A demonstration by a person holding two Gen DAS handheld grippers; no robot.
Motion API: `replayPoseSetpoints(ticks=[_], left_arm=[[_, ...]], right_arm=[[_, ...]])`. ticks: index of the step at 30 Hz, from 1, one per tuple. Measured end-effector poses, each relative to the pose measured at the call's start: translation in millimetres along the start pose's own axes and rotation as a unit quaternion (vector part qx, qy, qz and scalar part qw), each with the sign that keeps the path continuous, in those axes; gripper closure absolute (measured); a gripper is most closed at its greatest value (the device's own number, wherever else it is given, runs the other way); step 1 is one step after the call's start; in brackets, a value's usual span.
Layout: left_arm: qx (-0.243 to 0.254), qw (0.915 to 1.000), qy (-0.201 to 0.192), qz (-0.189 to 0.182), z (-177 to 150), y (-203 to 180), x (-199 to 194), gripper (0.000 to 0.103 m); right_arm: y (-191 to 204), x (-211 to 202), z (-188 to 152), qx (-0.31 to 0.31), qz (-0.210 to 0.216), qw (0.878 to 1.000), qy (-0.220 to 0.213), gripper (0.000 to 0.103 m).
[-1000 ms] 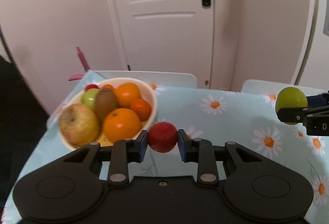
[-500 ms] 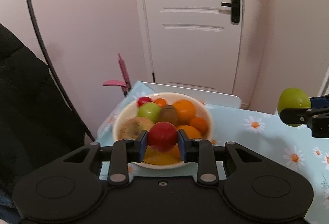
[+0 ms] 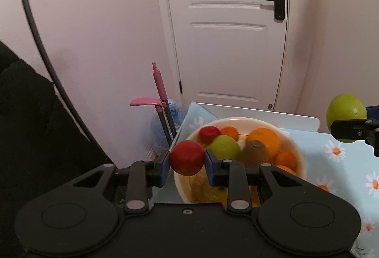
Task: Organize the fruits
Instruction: 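Carry the tomato and the green apple over the bowl with both tools, then open the left tool over the bowl while the right tool releases the green apple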
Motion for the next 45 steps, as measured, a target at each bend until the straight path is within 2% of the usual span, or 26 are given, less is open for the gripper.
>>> replayPoseSetpoints(ticks=[11, 19, 20, 21, 22, 24, 25, 32, 45], left_arm=[[0.035, 0.9984, 0.024, -0.038, 11, 7, 60, 0.069], [0.052, 0.9958, 0.037, -0.065, 10, 5, 78, 0.066], [0.052, 0.9958, 0.035, -0.067, 11, 6, 78, 0.062], [0.051, 0.9957, 0.034, -0.069, 12, 6, 77, 0.044], [0.050, 0.9957, 0.030, -0.072, 13, 7, 75, 0.017], [0.045, 0.9965, 0.009, -0.070, 15, 11, 69, 0.001], [0.044, 0.9966, 0.001, -0.069, 16, 14, 64, 0.001], [0.054, 0.9961, 0.004, -0.070, 15, 19, 52, 0.001], [0.054, 0.9968, 0.011, -0.059, 5, 29, 51, 0.001]], right_arm=[[11, 49, 17, 0.019, -0.015, 1.000, 0.006, 0.035], [11, 70, 28, 0.025, -0.026, 0.999, 0.008, 0.035], [11, 71, 30, 0.025, -0.027, 0.999, 0.008, 0.035], [11, 72, 31, 0.025, -0.029, 0.999, 0.008, 0.035], [12, 73, 32, 0.025, -0.030, 0.999, 0.008, 0.035], [12, 75, 35, 0.026, -0.031, 0.999, 0.007, 0.035], [12, 76, 36, 0.026, -0.031, 0.999, 0.007, 0.035], [10, 89, 42, 0.030, -0.025, 0.999, 0.015, 0.035], [1, 144, 35, 0.037, -0.012, 0.998, 0.057, 0.035]])
Point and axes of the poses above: each gripper's, at about its wrist camera, not at the fingertips, and x roughly the way its jaws point, y to its left, z to its top, the point moved 3 cm from there along x, roughly the way its jaws point, and after that the axes turned 9 degrees about z, right-handed, at the moved point
